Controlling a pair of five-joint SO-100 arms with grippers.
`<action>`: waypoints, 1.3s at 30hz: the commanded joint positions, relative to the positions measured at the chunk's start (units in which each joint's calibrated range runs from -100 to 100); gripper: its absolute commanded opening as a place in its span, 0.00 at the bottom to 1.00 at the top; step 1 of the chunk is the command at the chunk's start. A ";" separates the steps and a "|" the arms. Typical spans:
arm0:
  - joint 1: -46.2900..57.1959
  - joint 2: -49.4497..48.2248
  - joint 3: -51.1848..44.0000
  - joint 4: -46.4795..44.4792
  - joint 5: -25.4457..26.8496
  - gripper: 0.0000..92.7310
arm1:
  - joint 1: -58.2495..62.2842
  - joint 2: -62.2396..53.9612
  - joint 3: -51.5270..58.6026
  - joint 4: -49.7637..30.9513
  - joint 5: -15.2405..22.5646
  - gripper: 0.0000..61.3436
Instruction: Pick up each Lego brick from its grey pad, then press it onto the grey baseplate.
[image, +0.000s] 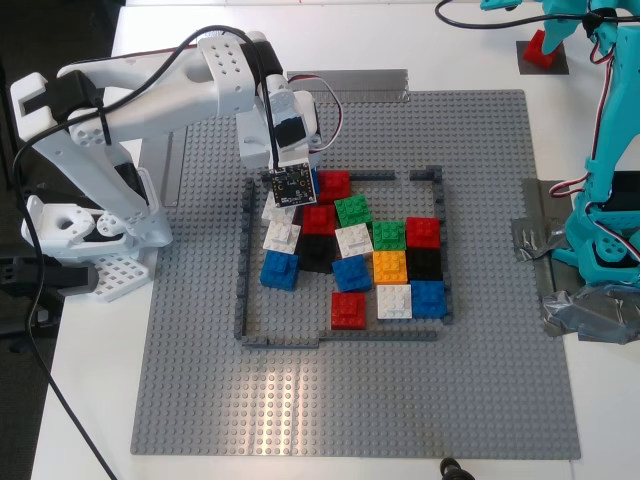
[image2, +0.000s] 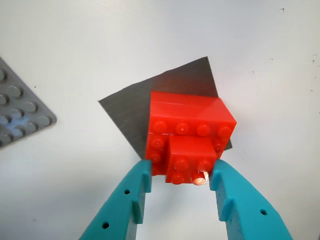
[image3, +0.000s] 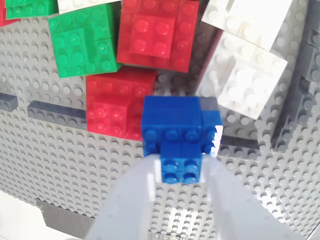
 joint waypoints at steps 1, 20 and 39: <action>-0.16 -0.22 -2.24 -0.05 0.19 0.14 | -0.83 -0.43 -1.50 0.92 -0.24 0.00; -1.17 -4.17 -2.33 3.21 0.58 0.00 | -3.22 0.85 -4.38 0.27 -1.70 0.00; -19.52 -35.93 17.08 15.74 11.18 0.00 | 1.93 3.34 -3.48 -4.04 0.15 0.00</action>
